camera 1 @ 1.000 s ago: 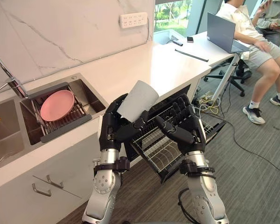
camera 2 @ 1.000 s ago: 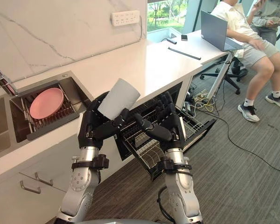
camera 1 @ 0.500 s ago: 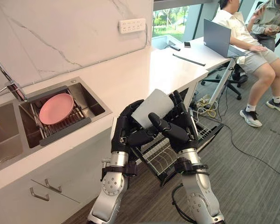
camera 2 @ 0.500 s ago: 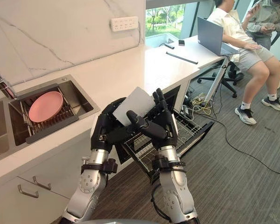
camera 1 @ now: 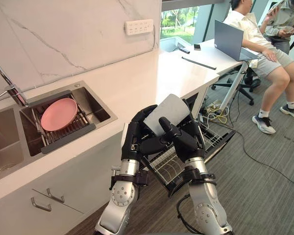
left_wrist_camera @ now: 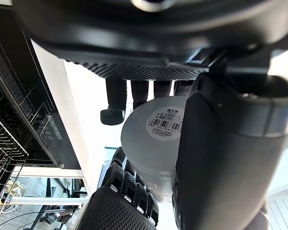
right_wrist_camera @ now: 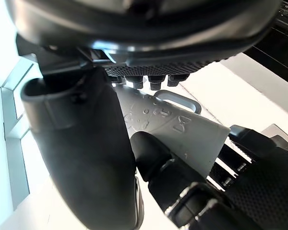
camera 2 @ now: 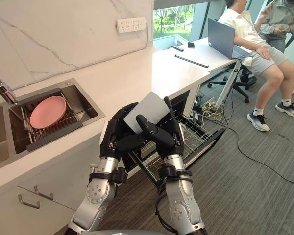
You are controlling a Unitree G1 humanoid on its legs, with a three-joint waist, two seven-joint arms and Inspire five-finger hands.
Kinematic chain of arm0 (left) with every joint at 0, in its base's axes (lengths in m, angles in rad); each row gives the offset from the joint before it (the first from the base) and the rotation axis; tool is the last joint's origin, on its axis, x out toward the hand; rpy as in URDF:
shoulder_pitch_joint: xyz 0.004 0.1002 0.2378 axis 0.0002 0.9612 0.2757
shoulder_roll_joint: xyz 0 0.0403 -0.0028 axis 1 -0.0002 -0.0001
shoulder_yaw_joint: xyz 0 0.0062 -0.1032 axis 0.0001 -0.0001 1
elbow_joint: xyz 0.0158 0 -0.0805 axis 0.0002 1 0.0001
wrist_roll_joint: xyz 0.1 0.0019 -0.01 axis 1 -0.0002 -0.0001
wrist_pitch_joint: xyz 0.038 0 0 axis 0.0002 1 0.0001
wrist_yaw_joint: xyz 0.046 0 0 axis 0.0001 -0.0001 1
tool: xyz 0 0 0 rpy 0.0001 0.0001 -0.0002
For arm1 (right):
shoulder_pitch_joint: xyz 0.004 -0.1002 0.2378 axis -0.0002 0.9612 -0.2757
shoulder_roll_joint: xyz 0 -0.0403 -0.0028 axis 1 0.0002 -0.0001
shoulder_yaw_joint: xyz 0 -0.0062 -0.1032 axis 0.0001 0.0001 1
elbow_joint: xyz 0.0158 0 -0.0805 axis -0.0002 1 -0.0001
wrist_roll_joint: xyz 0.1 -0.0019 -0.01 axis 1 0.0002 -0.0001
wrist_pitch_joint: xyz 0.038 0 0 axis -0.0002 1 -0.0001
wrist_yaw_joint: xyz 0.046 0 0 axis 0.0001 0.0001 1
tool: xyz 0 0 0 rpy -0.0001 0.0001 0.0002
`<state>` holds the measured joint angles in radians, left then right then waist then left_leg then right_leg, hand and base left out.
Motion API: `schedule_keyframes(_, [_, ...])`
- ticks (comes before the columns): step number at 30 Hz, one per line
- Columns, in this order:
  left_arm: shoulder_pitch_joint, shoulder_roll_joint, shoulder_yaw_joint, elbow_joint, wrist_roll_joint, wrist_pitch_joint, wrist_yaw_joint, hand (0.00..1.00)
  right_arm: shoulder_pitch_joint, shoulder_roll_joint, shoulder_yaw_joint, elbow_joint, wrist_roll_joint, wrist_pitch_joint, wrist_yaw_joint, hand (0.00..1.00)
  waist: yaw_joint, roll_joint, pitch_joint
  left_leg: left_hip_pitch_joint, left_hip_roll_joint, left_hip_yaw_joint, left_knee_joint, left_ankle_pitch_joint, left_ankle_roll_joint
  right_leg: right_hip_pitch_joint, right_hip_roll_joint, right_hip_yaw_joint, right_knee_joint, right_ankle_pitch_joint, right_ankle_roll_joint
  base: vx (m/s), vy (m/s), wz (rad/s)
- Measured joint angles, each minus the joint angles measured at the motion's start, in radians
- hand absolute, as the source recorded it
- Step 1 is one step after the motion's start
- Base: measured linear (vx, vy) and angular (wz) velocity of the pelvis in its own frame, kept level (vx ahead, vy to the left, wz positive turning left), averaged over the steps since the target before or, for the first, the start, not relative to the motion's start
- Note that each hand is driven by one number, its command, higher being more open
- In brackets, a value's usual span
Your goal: Walk over to the sink, pick up the cup, carry it to the dishwasher, place the cup inside the dishwasher, then close the dishwasher door
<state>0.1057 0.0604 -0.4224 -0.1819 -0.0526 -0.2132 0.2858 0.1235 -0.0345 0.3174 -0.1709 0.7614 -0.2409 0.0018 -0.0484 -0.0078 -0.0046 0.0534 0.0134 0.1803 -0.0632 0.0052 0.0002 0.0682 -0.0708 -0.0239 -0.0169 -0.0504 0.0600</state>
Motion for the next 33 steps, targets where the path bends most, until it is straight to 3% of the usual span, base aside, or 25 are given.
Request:
schedule_keyframes(5, [0.000,0.000,-0.007,0.000,0.001,0.000,0.009,0.00,0.001,0.008,0.006,0.002,0.014,-0.002,0.000,1.00,0.000,0.000,0.000,0.000,0.000,-0.003,-0.004,0.003,0.000,0.000,0.000,-0.003,0.000,0.000,0.000,0.00,0.000,0.00])
schedule_keyframes(6, [0.000,0.000,-0.018,0.000,0.001,0.000,0.018,0.00,0.002,0.010,0.006,0.002,0.035,-0.003,0.000,0.00,0.000,-0.001,-0.001,0.000,-0.001,-0.004,-0.005,0.005,0.000,0.000,0.000,-0.004,0.000,0.000,0.000,0.00,0.000,0.00])
schedule_keyframes(14, [0.000,0.000,-0.046,0.000,0.001,-0.020,0.019,0.00,0.004,0.012,-0.006,0.046,0.071,-0.027,-0.011,0.00,0.001,-0.018,-0.015,0.000,-0.001,-0.004,-0.007,0.005,0.000,0.000,0.000,-0.004,-0.001,0.000,0.000,0.00,0.000,0.00])
schedule_keyframes(30, [0.007,0.033,-0.065,0.003,-0.008,-0.027,0.008,0.00,0.002,0.017,-0.006,0.045,0.112,-0.048,-0.012,0.00,0.002,-0.024,-0.020,0.000,-0.001,-0.004,-0.007,0.005,0.000,-0.001,0.000,-0.004,-0.001,0.000,0.000,0.00,0.000,0.00])
schedule_keyframes(31, [0.008,0.033,-0.065,0.003,-0.008,-0.027,0.008,1.00,0.002,0.017,-0.006,0.045,0.111,-0.048,-0.012,0.00,0.002,-0.025,-0.021,0.000,-0.001,-0.004,-0.007,0.006,0.000,-0.001,0.000,-0.003,-0.001,0.000,0.000,0.00,0.000,0.00])
schedule_keyframes(33, [0.012,0.033,-0.065,0.003,-0.008,-0.030,0.006,1.00,0.002,0.017,-0.006,0.045,0.111,-0.048,-0.012,0.00,0.002,-0.028,-0.024,0.000,-0.001,-0.004,-0.007,0.006,0.000,-0.001,0.000,-0.003,-0.001,0.000,0.000,0.00,0.000,0.00])
